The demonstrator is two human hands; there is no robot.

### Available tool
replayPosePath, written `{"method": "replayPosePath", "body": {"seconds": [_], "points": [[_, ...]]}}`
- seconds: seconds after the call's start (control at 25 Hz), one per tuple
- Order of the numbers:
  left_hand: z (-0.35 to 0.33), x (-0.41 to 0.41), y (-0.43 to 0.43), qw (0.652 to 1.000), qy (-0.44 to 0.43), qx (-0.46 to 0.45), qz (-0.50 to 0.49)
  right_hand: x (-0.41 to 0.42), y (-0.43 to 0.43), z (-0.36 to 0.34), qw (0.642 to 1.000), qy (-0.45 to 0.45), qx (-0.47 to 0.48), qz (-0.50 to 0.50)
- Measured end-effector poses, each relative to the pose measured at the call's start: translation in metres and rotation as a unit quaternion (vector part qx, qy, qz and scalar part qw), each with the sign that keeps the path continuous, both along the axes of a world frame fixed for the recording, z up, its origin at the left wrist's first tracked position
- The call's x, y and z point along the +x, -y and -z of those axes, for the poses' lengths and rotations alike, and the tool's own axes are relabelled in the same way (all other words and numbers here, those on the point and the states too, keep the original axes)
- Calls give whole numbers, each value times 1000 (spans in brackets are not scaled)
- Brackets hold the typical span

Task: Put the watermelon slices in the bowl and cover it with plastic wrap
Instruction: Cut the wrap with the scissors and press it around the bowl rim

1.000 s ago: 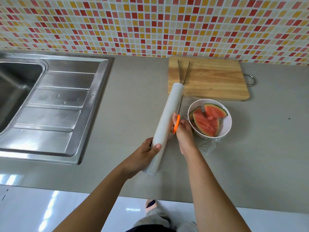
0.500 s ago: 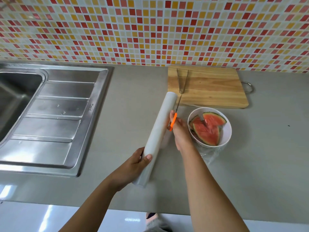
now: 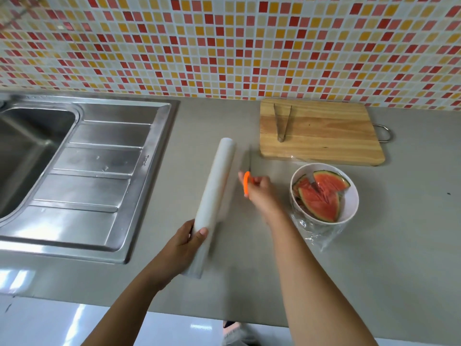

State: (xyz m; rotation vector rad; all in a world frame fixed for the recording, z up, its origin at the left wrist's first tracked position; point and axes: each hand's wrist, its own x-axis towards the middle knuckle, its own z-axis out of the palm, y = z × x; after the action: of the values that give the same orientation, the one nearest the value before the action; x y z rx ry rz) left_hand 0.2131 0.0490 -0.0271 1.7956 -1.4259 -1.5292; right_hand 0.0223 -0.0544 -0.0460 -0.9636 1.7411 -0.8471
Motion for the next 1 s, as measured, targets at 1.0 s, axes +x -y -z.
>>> {"method": "replayPosePath", "body": {"seconds": [1.0], "points": [[-1, -54, 10, 915, 238, -318, -78, -49, -63, -58, 914, -295, -280, -1]]}}
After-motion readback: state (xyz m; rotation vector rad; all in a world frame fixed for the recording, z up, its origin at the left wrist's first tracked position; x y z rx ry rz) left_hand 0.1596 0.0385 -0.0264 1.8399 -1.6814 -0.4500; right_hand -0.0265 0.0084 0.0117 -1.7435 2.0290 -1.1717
